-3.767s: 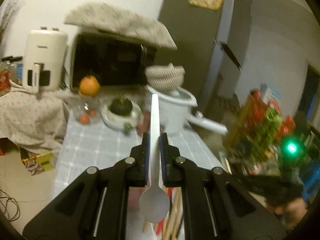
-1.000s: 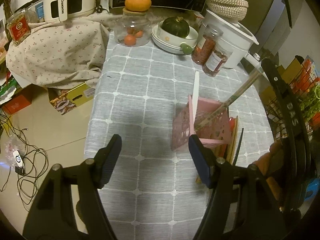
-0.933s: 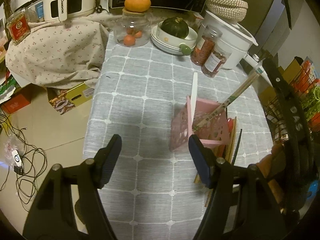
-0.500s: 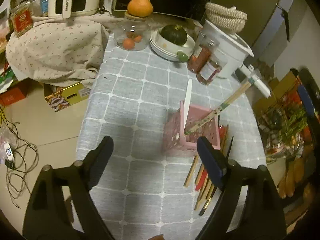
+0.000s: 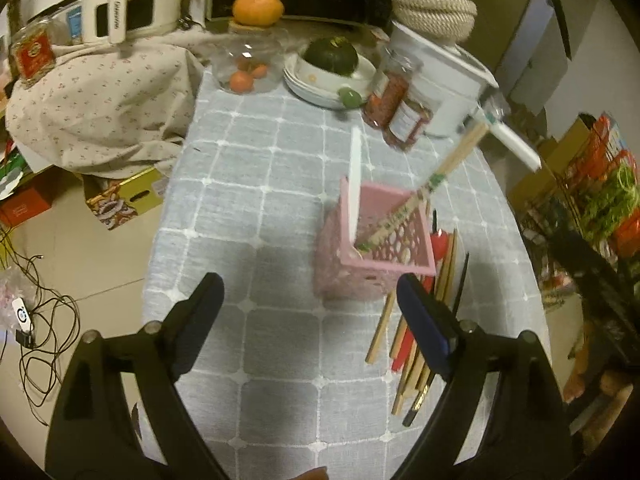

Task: Organize utensils
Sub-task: 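Grasp the black chopstick from the pile with the right tool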

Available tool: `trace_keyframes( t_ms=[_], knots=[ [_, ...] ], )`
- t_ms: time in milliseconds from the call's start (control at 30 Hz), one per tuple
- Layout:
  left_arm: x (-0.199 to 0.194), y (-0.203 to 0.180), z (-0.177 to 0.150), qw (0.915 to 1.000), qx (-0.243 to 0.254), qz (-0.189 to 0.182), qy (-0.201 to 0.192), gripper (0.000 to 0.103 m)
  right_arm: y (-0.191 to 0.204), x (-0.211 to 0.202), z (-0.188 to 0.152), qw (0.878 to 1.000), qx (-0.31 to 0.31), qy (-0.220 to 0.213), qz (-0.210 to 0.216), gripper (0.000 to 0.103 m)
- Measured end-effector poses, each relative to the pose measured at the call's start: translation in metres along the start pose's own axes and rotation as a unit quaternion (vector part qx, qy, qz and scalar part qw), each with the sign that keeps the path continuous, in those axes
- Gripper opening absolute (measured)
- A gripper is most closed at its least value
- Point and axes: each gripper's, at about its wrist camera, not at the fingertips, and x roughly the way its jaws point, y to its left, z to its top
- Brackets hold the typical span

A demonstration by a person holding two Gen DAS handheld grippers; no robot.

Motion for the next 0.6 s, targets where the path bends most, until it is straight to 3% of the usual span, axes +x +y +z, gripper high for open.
trace_keyframes(
  t_ms=[167,333,600],
  knots=[
    [0.014,-0.003,-0.005,0.9994,0.008,-0.005,0.033,0.088,-0.018,0.038,-0.022,0.996,0.024,0.086,-0.02,0.09],
    [0.024,-0.005,-0.008,0.9981,0.012,-0.004,0.061,0.088,-0.037,0.074,-0.036,0.982,0.048,0.172,-0.06,0.09],
    [0.034,-0.013,-0.01,0.9964,0.016,-0.013,0.082,0.088,-0.054,0.115,-0.058,0.961,0.059,0.257,-0.089,0.09]
  ],
)
